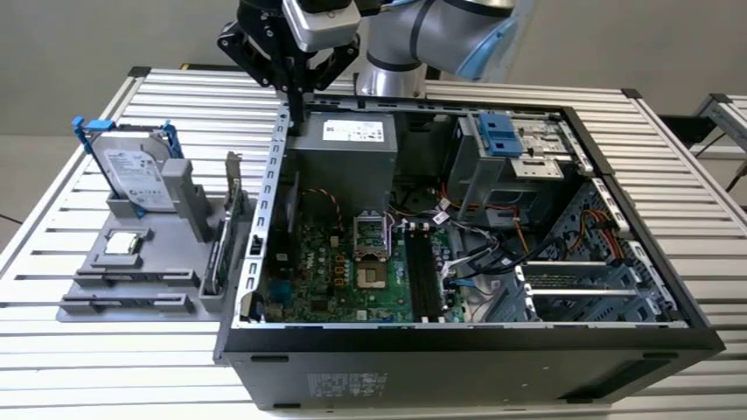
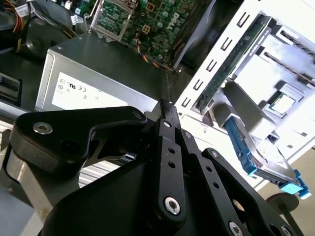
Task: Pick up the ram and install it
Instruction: 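Reach for the ram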
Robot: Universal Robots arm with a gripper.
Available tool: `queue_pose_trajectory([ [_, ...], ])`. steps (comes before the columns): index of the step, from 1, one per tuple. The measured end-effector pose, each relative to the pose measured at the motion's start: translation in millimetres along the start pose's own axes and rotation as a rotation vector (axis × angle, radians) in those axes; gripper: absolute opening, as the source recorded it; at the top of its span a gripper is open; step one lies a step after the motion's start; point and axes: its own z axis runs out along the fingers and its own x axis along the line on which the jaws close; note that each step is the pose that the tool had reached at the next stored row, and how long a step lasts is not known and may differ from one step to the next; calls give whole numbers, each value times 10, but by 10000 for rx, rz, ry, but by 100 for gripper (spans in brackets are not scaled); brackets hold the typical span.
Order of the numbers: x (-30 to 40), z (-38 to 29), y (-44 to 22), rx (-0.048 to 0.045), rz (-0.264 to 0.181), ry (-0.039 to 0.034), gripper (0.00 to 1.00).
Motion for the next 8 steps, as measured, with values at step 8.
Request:
queue_pose_trajectory([
  [8, 20, 0, -1, 0, 0, 0, 0],
])
